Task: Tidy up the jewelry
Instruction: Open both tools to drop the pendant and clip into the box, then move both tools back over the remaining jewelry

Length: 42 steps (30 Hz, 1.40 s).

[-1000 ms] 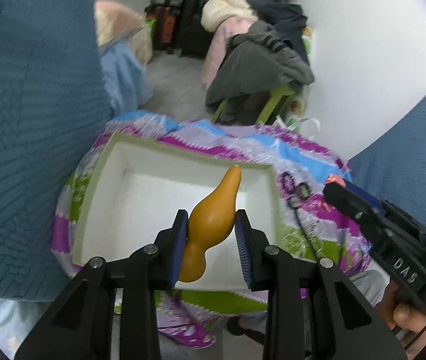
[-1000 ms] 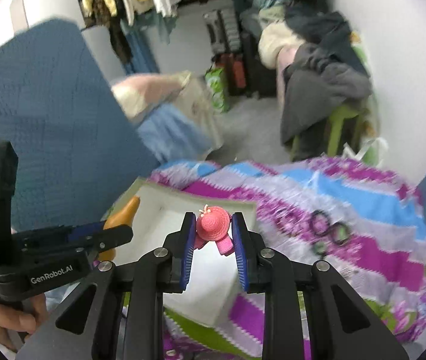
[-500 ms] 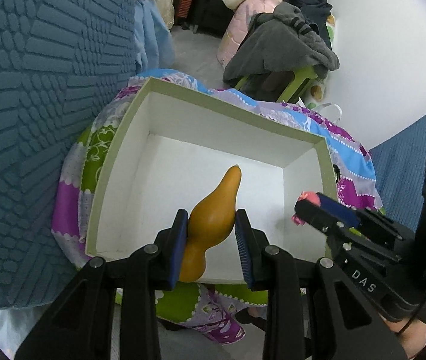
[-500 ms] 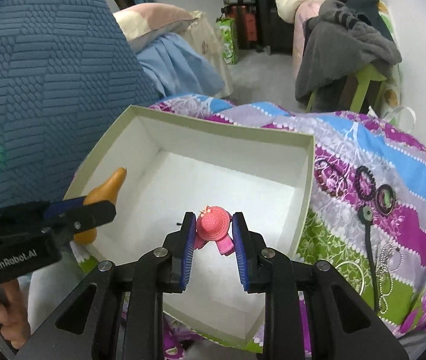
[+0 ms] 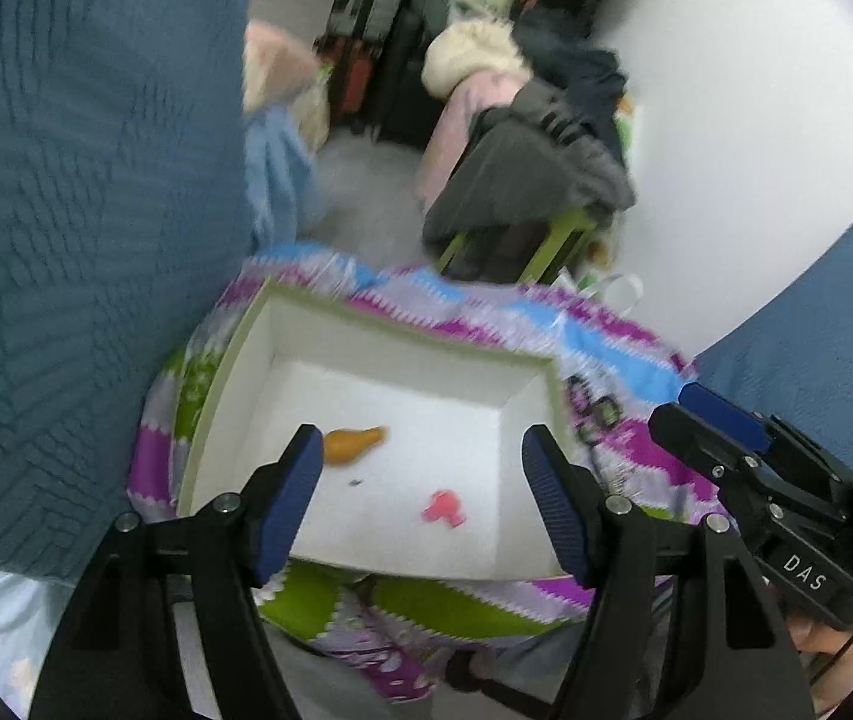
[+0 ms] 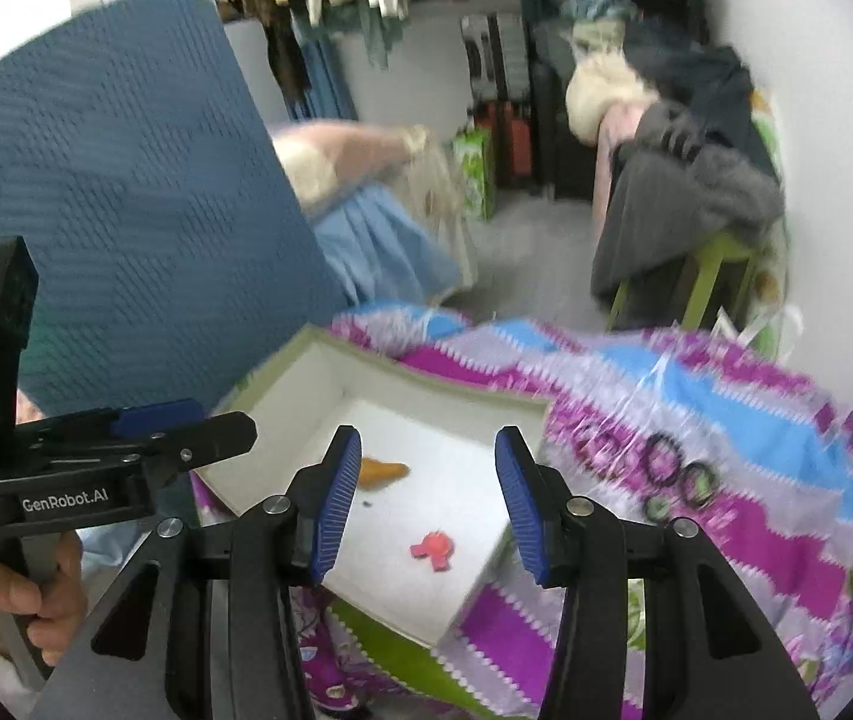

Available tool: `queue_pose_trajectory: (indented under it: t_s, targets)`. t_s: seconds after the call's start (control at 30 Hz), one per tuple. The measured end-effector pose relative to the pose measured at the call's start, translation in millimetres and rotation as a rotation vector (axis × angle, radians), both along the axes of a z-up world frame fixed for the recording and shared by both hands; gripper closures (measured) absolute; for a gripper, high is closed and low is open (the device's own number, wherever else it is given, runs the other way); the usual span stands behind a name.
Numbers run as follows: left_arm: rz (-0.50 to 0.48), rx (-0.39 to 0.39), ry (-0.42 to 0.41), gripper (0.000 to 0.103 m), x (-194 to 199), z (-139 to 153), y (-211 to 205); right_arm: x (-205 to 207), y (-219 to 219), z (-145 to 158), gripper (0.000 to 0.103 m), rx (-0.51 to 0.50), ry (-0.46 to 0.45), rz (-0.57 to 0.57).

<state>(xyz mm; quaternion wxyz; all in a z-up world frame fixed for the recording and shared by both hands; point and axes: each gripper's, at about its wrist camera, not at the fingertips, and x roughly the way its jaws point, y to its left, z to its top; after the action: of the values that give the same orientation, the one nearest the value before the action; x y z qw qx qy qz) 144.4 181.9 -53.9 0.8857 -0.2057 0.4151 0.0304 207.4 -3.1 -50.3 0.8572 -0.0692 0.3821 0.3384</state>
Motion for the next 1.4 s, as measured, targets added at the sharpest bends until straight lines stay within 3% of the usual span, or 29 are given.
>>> queue_pose_trajectory:
  t_s: [0.13, 0.3, 0.6, 0.9, 1.13, 1.4]
  targets:
    - [-0.016, 0.007, -0.083, 0.034, -5, 28, -21, -8, -24, 27, 0.058, 0.037, -0.059, -0.010]
    - [-0.047, -0.006, -0.133, 0.034, -4, 42, -50, -17, -55, 46, 0.058, 0.058, -0.114, -0.038]
    - [-0.122, -0.046, -0.164, 0.034, 3, 35, -106, -19, -118, 42, 0.058, 0.061, -0.168, -0.136]
    - [-0.224, -0.059, -0.117, 0.038, 17, 3, -163, -9, -175, 1, 0.059, 0.043, -0.132, -0.248]
    - [-0.285, -0.076, -0.038, 0.046, 32, -44, -202, 5, -209, -61, 0.059, 0.029, -0.024, -0.301]
    - [-0.308, -0.030, 0.078, 0.050, 50, -103, -226, 27, -225, -118, 0.059, 0.026, 0.084, -0.305]
